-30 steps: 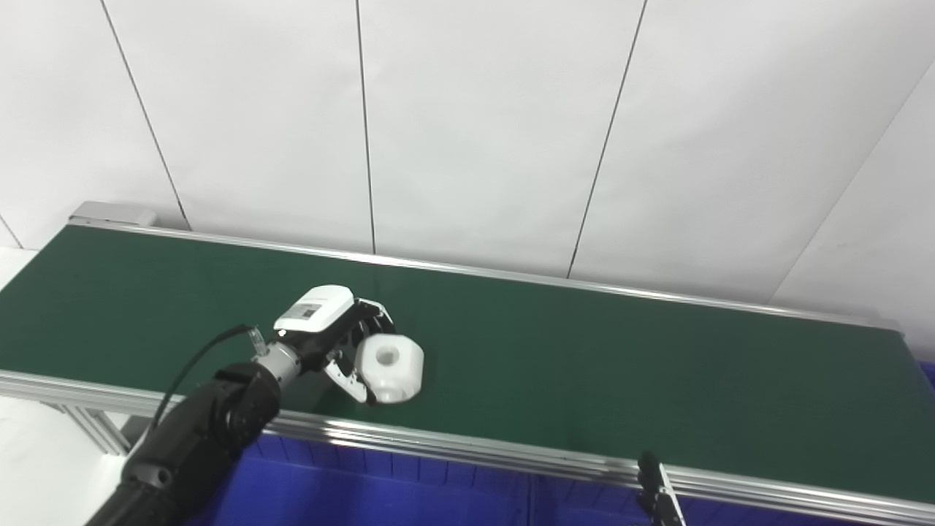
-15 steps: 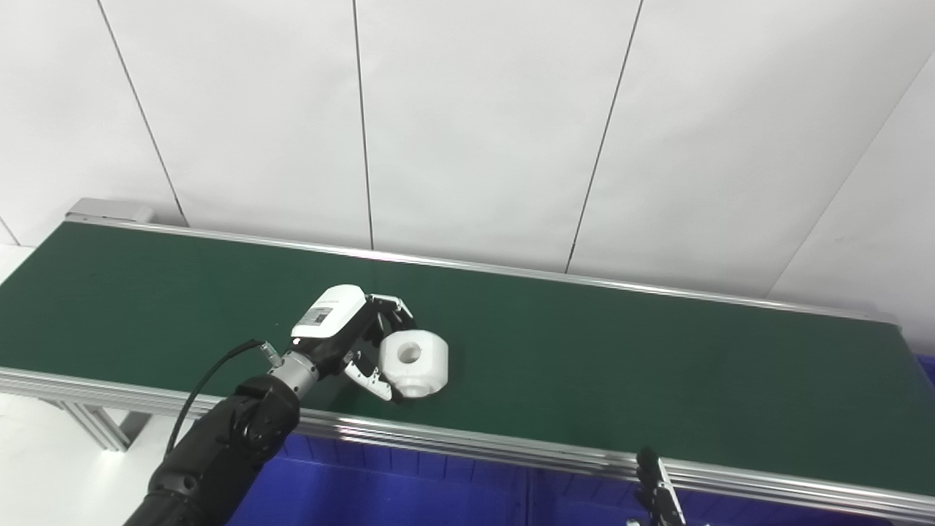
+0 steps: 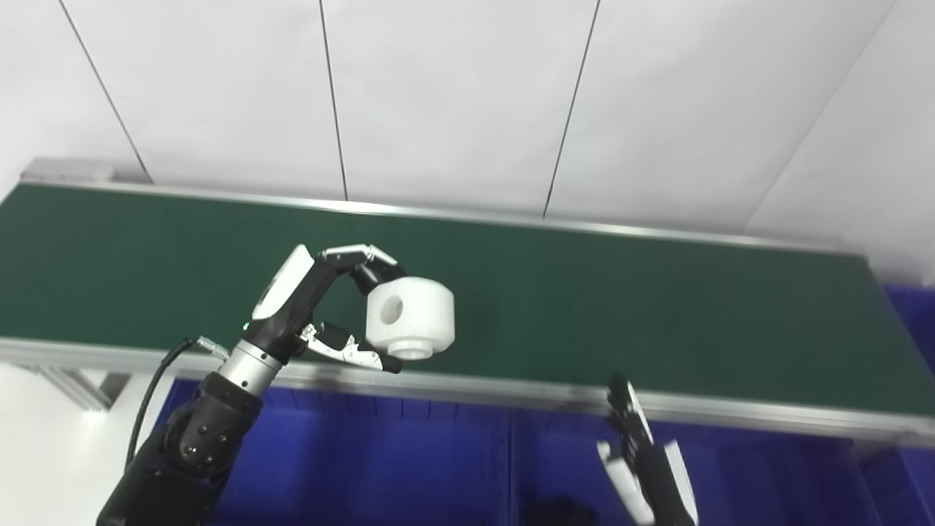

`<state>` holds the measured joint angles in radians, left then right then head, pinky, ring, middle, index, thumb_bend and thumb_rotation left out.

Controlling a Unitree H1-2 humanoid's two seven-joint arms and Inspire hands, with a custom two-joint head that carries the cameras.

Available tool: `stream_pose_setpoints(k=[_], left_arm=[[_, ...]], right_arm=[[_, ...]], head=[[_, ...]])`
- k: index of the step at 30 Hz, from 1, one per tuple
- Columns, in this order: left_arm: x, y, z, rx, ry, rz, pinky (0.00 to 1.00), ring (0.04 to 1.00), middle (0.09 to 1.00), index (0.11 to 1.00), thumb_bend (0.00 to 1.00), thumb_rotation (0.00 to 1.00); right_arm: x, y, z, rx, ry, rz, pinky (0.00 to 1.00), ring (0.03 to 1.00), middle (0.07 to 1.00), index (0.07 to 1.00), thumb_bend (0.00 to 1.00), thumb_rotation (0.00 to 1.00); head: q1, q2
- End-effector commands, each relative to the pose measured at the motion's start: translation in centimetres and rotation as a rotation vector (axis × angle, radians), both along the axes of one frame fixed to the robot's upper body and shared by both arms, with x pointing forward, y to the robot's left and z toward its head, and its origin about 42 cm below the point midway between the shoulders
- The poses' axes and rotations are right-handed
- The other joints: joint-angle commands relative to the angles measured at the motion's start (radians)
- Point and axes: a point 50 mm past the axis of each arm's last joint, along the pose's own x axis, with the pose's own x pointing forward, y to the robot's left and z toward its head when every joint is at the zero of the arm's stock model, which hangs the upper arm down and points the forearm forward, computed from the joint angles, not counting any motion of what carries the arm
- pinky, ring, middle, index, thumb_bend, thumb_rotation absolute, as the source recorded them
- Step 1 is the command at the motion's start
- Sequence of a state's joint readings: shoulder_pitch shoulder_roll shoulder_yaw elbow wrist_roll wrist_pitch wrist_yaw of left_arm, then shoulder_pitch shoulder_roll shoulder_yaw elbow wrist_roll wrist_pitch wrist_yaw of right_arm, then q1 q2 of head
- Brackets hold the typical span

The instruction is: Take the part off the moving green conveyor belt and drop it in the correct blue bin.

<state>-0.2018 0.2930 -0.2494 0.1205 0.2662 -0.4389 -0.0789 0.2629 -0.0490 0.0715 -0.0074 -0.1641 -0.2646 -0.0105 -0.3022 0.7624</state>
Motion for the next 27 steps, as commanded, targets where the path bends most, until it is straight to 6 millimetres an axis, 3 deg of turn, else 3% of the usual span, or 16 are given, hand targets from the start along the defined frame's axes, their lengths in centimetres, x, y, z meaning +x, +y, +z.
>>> stream_pose_setpoints(k=[1, 4, 9, 17, 21, 24, 25, 26, 27], left_arm=[[-0.7, 0.4, 0.1, 0.010, -0.009, -0.034, 0.38, 0.397, 0.493, 0.543, 0.49, 0.00], [-1.9, 0.2, -1.8, 0.034, 0.051, -0.054, 0.40, 0.397, 0.498, 0.543, 0.49, 0.00], [-3.2, -0.6, -4.1, 0.091, 0.134, -0.097, 0.34, 0.365, 0.470, 0.558, 0.49, 0.00], [-3.6, -1.4, -6.6, 0.327, 0.234, -0.163, 0.25, 0.412, 0.497, 0.495, 0.50, 0.00], [-3.6, -1.9, -7.2, 0.387, 0.259, -0.155, 0.44, 0.402, 0.493, 0.545, 0.49, 0.00], [-3.5, -2.2, -7.4, 0.443, 0.325, -0.117, 0.51, 0.416, 0.500, 0.561, 0.49, 0.00], [-3.4, -2.2, -7.5, 0.459, 0.349, -0.105, 0.56, 0.559, 0.632, 0.681, 0.55, 0.02], [-3.4, -2.2, -7.5, 0.475, 0.361, -0.101, 0.57, 0.590, 0.660, 0.706, 0.56, 0.02], [-3.4, -2.3, -7.5, 0.489, 0.369, -0.100, 0.64, 0.700, 0.755, 0.777, 0.59, 0.06]], right_arm=[[0.6, 0.4, 1.4, 0.000, -0.045, 0.000, 0.96, 0.986, 0.983, 1.000, 0.78, 0.92], [0.7, 0.6, 1.7, 0.002, -0.042, -0.001, 0.97, 0.991, 0.982, 1.000, 0.78, 0.92], [0.5, 0.6, 2.0, -0.002, -0.038, 0.000, 0.97, 0.991, 0.982, 1.000, 0.78, 0.92], [0.2, 0.7, 2.4, -0.013, -0.031, 0.001, 0.98, 1.000, 0.992, 1.000, 0.77, 0.92], [0.0, 0.6, 2.3, -0.012, -0.032, 0.007, 0.98, 0.997, 0.993, 1.000, 0.78, 0.92], [-0.1, 0.6, 2.3, -0.013, -0.031, 0.009, 0.97, 0.996, 0.990, 1.000, 0.77, 0.93], [-0.2, 0.6, 2.2, -0.009, -0.031, 0.010, 0.97, 0.997, 0.989, 1.000, 0.77, 0.92], [-0.2, 0.6, 2.2, -0.006, -0.030, 0.009, 0.97, 0.997, 0.989, 1.000, 0.76, 0.92], [-0.3, 0.6, 2.2, -0.005, -0.029, 0.009, 0.97, 0.996, 0.987, 1.000, 0.76, 0.92]], head=[[-0.021, 0.011], [-0.025, 0.014], [-0.016, 0.019], [-0.012, 0.016], [-0.012, 0.009], [-0.005, 0.005], [-0.001, 0.002], [-0.001, 0.001], [0.001, -0.001]])
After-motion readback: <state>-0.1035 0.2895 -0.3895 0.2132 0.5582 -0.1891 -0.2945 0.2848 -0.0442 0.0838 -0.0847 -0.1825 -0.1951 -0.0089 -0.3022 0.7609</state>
